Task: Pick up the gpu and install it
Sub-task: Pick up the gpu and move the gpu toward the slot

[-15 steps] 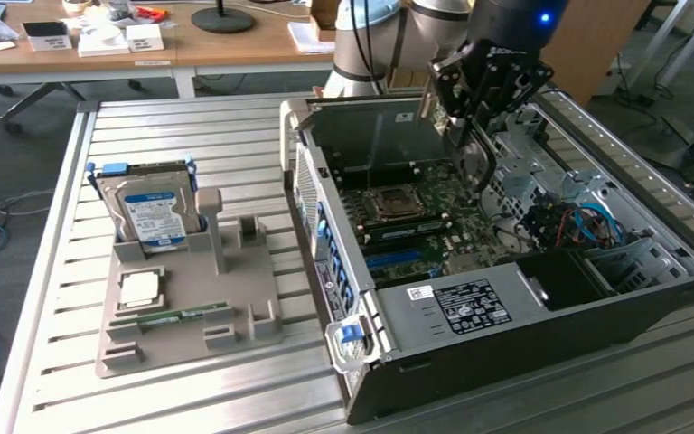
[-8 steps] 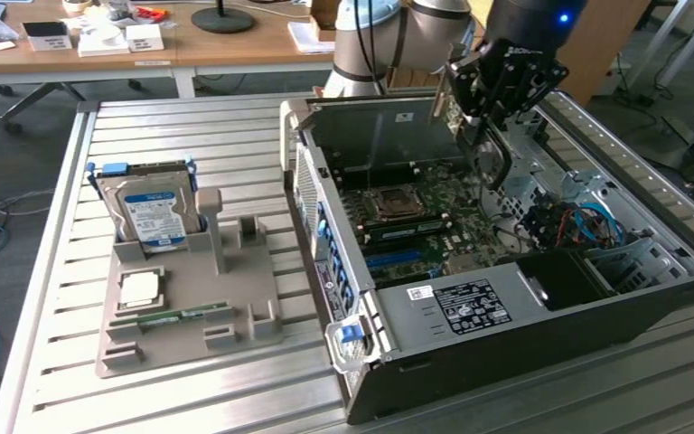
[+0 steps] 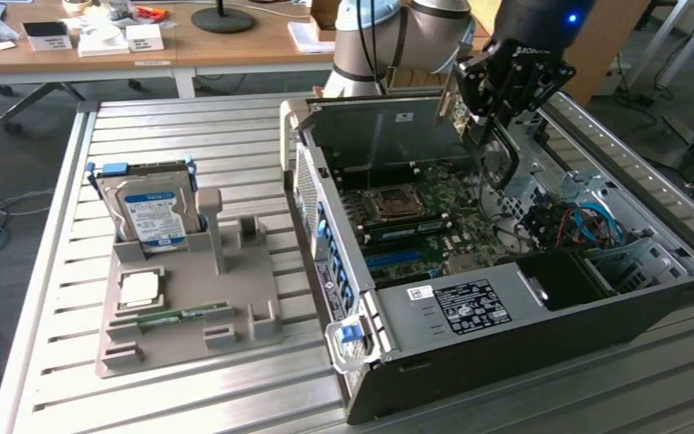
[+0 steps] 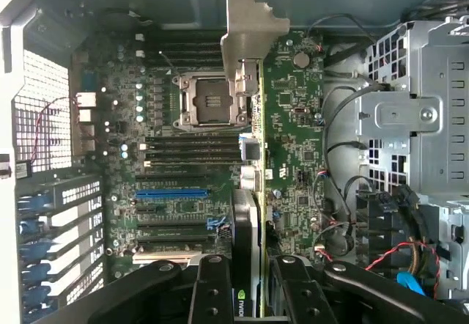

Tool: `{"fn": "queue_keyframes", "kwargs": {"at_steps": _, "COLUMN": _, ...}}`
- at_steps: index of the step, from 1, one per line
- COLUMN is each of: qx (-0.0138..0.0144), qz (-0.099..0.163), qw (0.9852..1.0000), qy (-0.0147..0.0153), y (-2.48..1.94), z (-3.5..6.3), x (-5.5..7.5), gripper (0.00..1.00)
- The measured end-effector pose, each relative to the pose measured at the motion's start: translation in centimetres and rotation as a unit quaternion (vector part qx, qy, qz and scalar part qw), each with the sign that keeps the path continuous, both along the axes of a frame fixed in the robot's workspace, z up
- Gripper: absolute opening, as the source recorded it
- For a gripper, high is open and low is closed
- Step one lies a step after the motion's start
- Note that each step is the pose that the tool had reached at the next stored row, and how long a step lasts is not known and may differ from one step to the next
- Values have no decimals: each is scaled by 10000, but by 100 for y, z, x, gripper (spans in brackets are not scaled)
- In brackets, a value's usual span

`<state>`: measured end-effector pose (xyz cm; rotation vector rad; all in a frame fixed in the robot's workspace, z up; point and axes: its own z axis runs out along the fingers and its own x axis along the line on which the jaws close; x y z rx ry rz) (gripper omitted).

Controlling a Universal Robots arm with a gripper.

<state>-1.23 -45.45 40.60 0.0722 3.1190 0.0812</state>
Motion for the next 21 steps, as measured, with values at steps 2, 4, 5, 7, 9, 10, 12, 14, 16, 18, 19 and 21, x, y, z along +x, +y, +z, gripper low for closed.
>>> {"fn": "queue_keyframes", "kwargs": {"at_steps": 2, "qx": 0, "qz": 1, "qw": 10000, "qy": 0, "y": 0, "z": 0, "x": 12, "gripper": 27}}
{"fn": "queue_keyframes", "kwargs": {"at_steps": 4, "qx": 0, "qz": 0, "qw": 10000, "qy": 0, "y": 1, "z": 0, "x": 46, "gripper": 27}}
{"fn": "queue_keyframes", "kwargs": {"at_steps": 5, "qx": 0, "qz": -1, "qw": 10000, "qy": 0, "y": 1, "z": 0, "x": 74, "gripper": 27}}
{"fn": "queue_keyframes", "kwargs": {"at_steps": 7, "qx": 0, "qz": 1, "qw": 10000, "qy": 0, "y": 1, "z": 0, "x": 134, "gripper": 27}}
{"fn": "queue_keyframes", "kwargs": {"at_steps": 9, "qx": 0, "qz": 0, "qw": 10000, "qy": 0, "y": 1, "z": 0, "x": 197, "gripper": 27}}
{"fn": "queue_keyframes", "kwargs": {"at_steps": 10, "qx": 0, "qz": -1, "qw": 10000, "qy": 0, "y": 1, "z": 0, "x": 229, "gripper": 27}}
{"fn": "queue_keyframes", "kwargs": {"at_steps": 12, "qx": 1, "qz": 1, "qw": 10000, "qy": 0, "y": 2, "z": 0, "x": 296, "gripper": 27}}
{"fn": "queue_keyframes", "kwargs": {"at_steps": 14, "qx": 0, "qz": -1, "qw": 10000, "qy": 0, "y": 1, "z": 0, "x": 364, "gripper": 27}}
{"fn": "queue_keyframes", "kwargs": {"at_steps": 16, "qx": 1, "qz": 1, "qw": 10000, "qy": 0, "y": 1, "z": 0, "x": 431, "gripper": 27}}
{"fn": "queue_keyframes", "kwargs": {"at_steps": 18, "qx": 1, "qz": 0, "qw": 10000, "qy": 0, "y": 1, "z": 0, "x": 490, "gripper": 27}}
{"fn": "queue_keyframes", "kwargs": {"at_steps": 19, "qx": 1, "qz": 0, "qw": 10000, "qy": 0, "y": 2, "z": 0, "x": 517, "gripper": 27}}
{"fn": "queue_keyframes", "kwargs": {"at_steps": 21, "qx": 1, "qz": 0, "qw": 10000, "qy": 0, "y": 2, "z": 0, "x": 567, "gripper": 27}}
